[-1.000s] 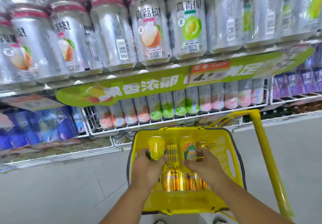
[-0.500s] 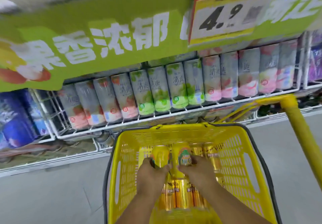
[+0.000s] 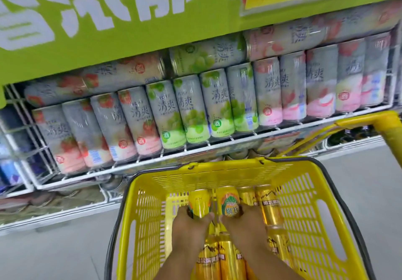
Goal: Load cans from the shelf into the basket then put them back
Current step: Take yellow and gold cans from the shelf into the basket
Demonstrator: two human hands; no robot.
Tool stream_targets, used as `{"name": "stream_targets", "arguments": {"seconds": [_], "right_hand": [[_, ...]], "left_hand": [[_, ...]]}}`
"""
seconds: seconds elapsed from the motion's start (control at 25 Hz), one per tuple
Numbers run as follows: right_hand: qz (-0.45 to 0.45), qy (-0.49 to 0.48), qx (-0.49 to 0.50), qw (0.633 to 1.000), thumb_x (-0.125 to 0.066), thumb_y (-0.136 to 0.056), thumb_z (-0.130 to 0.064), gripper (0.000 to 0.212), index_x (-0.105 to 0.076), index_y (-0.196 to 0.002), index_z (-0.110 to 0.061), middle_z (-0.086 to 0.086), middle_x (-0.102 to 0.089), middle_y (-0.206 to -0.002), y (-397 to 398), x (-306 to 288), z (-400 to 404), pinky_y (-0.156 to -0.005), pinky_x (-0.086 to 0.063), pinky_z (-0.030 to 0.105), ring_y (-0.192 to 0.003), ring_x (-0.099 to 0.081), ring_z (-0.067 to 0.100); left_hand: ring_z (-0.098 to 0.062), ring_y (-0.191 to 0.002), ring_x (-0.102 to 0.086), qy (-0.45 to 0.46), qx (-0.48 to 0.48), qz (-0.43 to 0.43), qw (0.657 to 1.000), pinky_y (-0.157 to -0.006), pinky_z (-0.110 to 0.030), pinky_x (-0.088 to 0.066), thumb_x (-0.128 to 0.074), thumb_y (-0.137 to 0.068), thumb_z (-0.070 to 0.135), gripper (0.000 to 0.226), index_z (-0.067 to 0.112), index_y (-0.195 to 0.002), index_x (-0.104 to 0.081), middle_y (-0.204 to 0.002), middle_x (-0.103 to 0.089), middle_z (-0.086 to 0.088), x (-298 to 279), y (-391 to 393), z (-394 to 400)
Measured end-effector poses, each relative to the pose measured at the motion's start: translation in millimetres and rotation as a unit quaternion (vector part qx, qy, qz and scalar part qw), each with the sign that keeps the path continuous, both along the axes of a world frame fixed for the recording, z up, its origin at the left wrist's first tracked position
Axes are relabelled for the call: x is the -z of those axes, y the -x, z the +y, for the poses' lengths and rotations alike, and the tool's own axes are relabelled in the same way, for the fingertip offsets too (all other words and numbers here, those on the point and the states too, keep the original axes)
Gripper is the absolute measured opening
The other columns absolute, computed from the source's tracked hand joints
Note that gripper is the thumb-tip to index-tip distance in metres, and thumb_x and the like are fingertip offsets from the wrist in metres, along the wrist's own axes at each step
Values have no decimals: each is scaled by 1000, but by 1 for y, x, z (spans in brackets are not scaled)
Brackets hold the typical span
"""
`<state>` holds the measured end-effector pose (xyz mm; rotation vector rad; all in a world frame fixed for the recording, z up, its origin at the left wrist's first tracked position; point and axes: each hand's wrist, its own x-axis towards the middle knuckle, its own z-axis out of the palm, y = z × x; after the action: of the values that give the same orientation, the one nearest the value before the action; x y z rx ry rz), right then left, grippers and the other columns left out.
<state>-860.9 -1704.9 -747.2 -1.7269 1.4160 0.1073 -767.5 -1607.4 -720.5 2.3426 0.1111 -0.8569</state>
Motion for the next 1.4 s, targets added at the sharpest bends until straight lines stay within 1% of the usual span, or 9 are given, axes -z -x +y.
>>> {"name": "stream_targets", "arguments": {"seconds": [0.16, 0.32, 0.44, 0.6, 0.68, 0.84, 0.96, 1.08, 1.4], "right_hand": [[45, 68, -45, 996, -81, -70, -52, 54, -66, -111, -19, -2, -51, -101, -3, 7, 7, -73, -53, 28, -91, -58, 16], [75, 72, -73, 992, -81, -77, -47, 57, -59, -119, -15, 1, -48, -111, -3, 10, 6, -74, -39, 21, -106, -53, 19], [40, 63, -57, 996, -77, -84, -29, 44, -62, -121, -11, 3, -48, -113, 1, 9, 7, -74, -43, 18, -100, -54, 19], [2, 49, -78, 996, -75, -86, -36, 35, -66, -112, -15, 3, -56, -108, 17, -6, 1, -65, -43, 12, -88, -46, 9], [-1, 58, -105, 993, -68, -91, -41, 39, -62, -121, -17, 0, -53, -116, 22, -26, -2, -66, -40, 9, -96, -47, 9], [-4, 124, -194, 973, -50, -99, -48, 51, -47, -143, -22, 1, -42, -144, 29, -82, -11, -101, -40, 24, -133, -39, 16], [15, 208, -295, 932, -34, -98, -61, 70, -27, -157, -25, -2, -19, -166, 37, -121, -18, -122, -18, 33, -153, -14, 21], [29, 276, -350, 895, -28, -96, -67, 76, -28, -158, -23, 1, -12, -167, 45, -151, -25, -120, -7, 42, -155, -7, 24], [34, 315, -415, 853, -40, -92, -63, 73, -46, -150, -18, 9, -33, -161, 59, -258, -46, -113, -25, 50, -149, -30, 32]], "left_hand": [[4, -65, -58, 21, 3, 5, 1000, -47, -11, -40, -86, -74, 35, 38, 21, -100, -62, -75, -62, 18, 13, 2, -3], [7, -60, -51, 10, 28, 7, 1000, -45, -8, -35, -81, -80, 38, 25, 26, -92, -62, -70, -59, 18, 23, 4, -2], [3, -66, -55, -7, 56, 2, 998, -48, -8, -34, -77, -84, 40, 27, 23, -103, -67, -79, -67, 14, 24, 5, 3], [-7, -86, -64, 9, 82, -9, 997, -73, -23, -49, -73, -88, 39, 39, 23, -121, -63, -96, -68, 19, 9, 10, 11], [-16, -114, -61, -14, 109, -50, 993, -90, -23, -46, -67, -91, 44, 56, 20, -140, -53, -125, -64, 10, -3, 13, 17], [-20, -151, -20, -90, 268, -187, 941, -119, -33, -29, -41, -100, 54, 66, 26, -158, -26, -163, -25, 0, -53, 16, 24], [-26, -155, -7, -116, 364, -295, 876, -125, -38, -11, -37, -99, 55, 65, 32, -158, -23, -168, -10, -2, -97, 20, 29], [-32, -153, -16, -140, 407, -352, 831, -120, -47, -9, -52, -91, 53, 67, 28, -152, -40, -165, -22, -7, -129, 24, 32], [-32, -154, -12, -193, 388, -383, 815, -117, -54, -16, -43, -91, 61, 71, 28, -154, -37, -166, -17, -5, -231, 36, 34]]}}
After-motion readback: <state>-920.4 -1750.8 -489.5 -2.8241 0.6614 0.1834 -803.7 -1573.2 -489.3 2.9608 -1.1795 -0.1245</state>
